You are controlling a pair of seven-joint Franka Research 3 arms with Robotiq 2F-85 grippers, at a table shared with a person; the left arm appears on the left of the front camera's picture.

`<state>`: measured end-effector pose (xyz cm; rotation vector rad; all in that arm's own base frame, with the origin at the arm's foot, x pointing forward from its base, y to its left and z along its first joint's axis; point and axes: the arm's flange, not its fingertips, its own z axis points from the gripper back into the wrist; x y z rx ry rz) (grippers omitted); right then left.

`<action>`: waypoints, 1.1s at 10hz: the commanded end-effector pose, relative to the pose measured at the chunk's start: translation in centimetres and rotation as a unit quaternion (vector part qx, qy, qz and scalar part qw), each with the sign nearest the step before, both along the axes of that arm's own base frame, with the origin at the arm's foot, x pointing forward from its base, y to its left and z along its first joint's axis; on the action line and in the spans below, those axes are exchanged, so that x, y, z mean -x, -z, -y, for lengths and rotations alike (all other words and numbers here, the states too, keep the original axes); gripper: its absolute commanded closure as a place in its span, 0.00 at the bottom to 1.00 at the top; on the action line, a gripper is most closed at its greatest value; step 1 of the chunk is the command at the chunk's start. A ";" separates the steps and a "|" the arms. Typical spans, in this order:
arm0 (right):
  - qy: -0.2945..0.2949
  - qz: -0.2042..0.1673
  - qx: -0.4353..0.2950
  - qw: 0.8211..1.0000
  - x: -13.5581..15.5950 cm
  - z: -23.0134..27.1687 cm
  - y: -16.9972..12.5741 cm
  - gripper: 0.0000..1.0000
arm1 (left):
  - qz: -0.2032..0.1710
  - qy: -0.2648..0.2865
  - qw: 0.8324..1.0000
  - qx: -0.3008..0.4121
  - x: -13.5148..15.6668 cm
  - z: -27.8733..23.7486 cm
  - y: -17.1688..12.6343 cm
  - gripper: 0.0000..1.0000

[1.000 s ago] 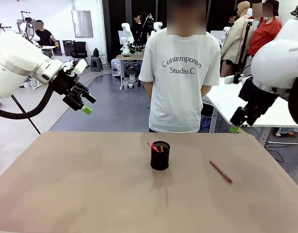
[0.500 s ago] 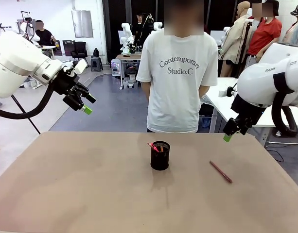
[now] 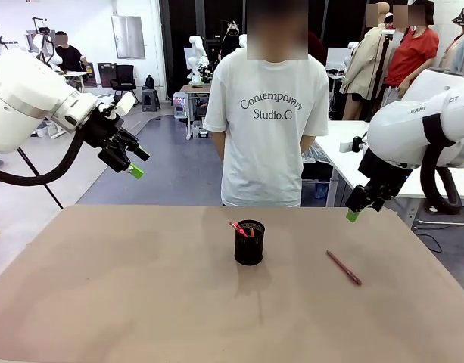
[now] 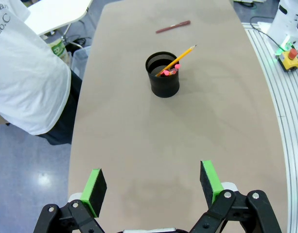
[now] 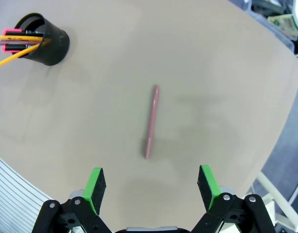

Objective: Place the pens into the pen holder.
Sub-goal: Pick up a writing instrument from the table and place it into the Pen holder.

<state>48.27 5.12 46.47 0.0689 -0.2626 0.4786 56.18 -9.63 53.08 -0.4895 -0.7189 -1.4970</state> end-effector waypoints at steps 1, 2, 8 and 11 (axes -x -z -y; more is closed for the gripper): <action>-0.001 0.001 0.004 1.000 0.1 0.2 -0.3 0.00 | 0.001 -0.002 1.000 0.000 0.0 -0.1 -0.1 0.00; -0.001 0.001 0.004 1.000 0.1 0.2 -0.3 0.00 | 0.001 -0.002 1.000 0.000 0.0 -0.1 -0.1 0.00; -0.028 -0.067 0.059 0.996 -3.6 -3.0 8.2 0.00 | 0.001 -0.002 1.000 0.000 0.0 -0.1 -0.1 0.00; -0.026 -0.107 0.057 0.992 -6.0 -4.1 11.5 0.00 | 0.001 -0.002 1.000 0.000 0.0 -0.1 -0.1 0.00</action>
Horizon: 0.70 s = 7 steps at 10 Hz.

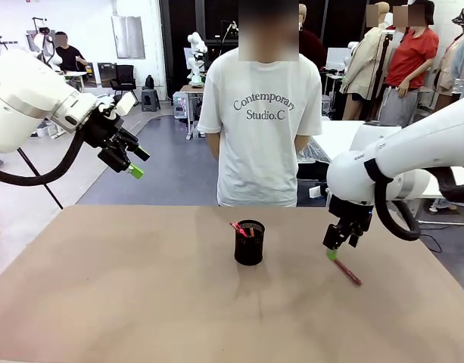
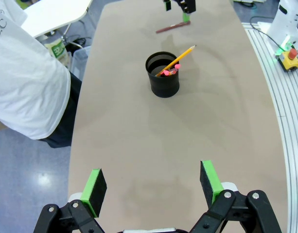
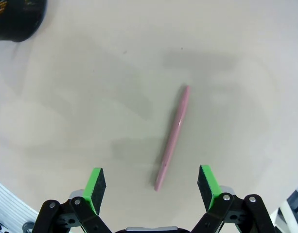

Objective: Place the pens into the pen holder.
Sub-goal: Pick up a writing instrument from the table and place it into the Pen holder.

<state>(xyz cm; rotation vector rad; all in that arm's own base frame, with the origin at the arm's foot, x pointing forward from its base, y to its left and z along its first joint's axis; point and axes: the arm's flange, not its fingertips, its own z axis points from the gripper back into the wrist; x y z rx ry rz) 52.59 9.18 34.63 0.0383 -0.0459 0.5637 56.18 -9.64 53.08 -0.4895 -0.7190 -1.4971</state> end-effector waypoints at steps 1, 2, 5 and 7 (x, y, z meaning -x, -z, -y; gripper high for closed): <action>0.018 -0.013 0.009 1.000 -2.3 0.0 0.5 0.00 | 0.001 -0.002 1.000 0.000 0.0 -0.1 -0.1 0.00; 0.027 -0.017 0.008 0.999 -2.7 0.0 1.4 0.00 | 0.001 -0.002 1.000 0.000 0.0 -0.1 -0.1 0.00; 0.033 -0.015 0.031 0.999 -3.5 0.0 3.0 0.00 | 0.001 -0.002 1.000 0.000 0.0 -0.1 -0.1 0.00; 0.041 -0.019 0.033 0.998 -3.7 -0.2 3.8 0.00 | 0.001 -0.002 1.000 0.000 0.0 -0.1 -0.1 0.00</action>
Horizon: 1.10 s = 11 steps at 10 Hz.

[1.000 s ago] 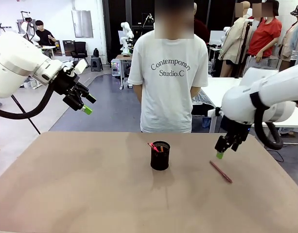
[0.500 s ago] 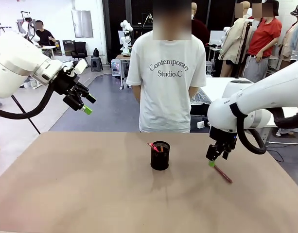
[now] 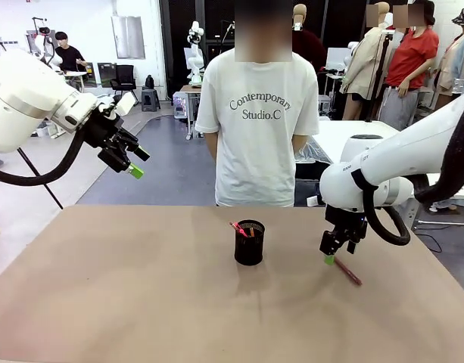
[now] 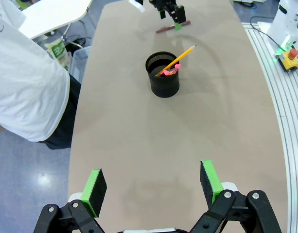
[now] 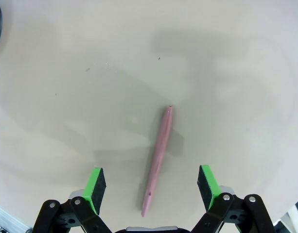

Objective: Place the pens into the pen holder.
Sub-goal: Pick up a writing instrument from the table and place it into the Pen holder.

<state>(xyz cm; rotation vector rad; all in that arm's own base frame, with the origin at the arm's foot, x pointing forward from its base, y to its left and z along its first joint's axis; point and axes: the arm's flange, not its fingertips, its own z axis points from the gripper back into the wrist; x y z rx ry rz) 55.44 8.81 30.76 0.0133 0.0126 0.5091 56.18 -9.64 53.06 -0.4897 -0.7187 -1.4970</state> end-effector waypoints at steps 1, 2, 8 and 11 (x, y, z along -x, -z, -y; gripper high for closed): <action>0.019 0.004 0.016 1.000 -1.2 -0.4 0.4 0.00 | 0.001 -0.002 1.000 0.000 0.0 -0.1 -0.1 0.00; 0.023 0.003 0.016 1.000 -1.2 -0.3 0.8 0.00 | 0.001 -0.002 1.000 0.000 0.0 -0.1 -0.1 0.00; 0.044 0.028 0.010 0.999 -2.3 -0.3 1.8 0.00 | 0.001 -0.002 1.000 0.000 0.0 -0.1 -0.1 0.00; 0.051 0.034 0.010 0.998 -2.4 -0.3 2.0 0.00 | 0.001 -0.002 1.000 0.000 0.0 -0.1 -0.1 0.00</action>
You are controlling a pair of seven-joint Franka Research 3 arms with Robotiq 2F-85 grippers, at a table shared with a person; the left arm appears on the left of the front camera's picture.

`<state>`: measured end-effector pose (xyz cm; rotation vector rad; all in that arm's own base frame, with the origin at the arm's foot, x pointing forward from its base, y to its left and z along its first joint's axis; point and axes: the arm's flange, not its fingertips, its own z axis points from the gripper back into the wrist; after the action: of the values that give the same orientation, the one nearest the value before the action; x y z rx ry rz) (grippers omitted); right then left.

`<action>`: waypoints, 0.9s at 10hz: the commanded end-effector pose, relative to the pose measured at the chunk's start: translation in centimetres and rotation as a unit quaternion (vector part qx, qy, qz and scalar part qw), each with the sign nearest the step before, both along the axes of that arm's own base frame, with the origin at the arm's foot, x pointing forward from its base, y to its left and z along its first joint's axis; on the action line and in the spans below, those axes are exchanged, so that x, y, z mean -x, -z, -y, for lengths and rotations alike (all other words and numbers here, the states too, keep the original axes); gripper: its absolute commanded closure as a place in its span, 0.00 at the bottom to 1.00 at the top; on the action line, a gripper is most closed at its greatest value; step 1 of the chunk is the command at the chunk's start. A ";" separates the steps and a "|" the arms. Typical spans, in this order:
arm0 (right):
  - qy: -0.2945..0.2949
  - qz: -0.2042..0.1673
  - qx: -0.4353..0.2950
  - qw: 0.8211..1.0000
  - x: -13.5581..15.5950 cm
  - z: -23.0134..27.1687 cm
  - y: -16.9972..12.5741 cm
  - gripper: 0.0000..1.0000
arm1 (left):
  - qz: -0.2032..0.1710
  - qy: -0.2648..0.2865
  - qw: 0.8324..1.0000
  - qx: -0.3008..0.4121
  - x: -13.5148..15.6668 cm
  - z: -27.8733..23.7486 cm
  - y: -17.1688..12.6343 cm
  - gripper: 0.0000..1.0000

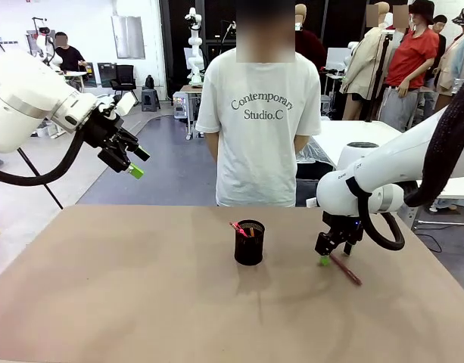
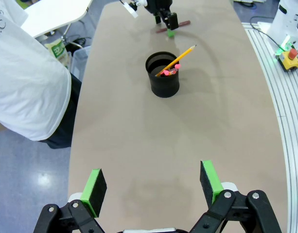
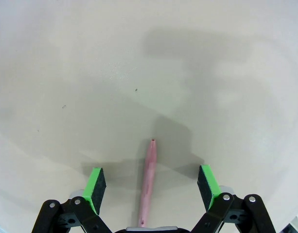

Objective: Place the pens into the pen holder.
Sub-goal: Pick up a writing instrument from the table and place it into the Pen holder.

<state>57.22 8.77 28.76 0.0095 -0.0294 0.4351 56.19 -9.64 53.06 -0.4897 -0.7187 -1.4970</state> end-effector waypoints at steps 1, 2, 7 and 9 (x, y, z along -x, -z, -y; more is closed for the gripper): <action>0.015 0.013 0.015 1.000 -0.6 -0.3 0.1 0.00 | 0.001 -0.002 1.000 0.000 0.0 -0.1 -0.1 0.00; 0.014 0.013 0.017 1.000 -0.7 -0.3 0.2 0.00 | 0.001 -0.002 1.000 0.000 0.0 -0.1 -0.1 0.00; 0.012 0.008 0.021 1.000 -0.5 -0.2 0.0 0.79 | 0.001 -0.002 1.000 0.000 0.0 -0.1 -0.1 0.00; 0.015 0.005 0.027 1.000 -0.3 -0.3 -0.1 1.00 | 0.001 -0.002 1.000 0.000 0.0 -0.1 -0.1 0.00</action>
<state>57.66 8.80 29.59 -0.0005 -0.0480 0.4297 56.18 -9.64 53.06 -0.4897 -0.7187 -1.4970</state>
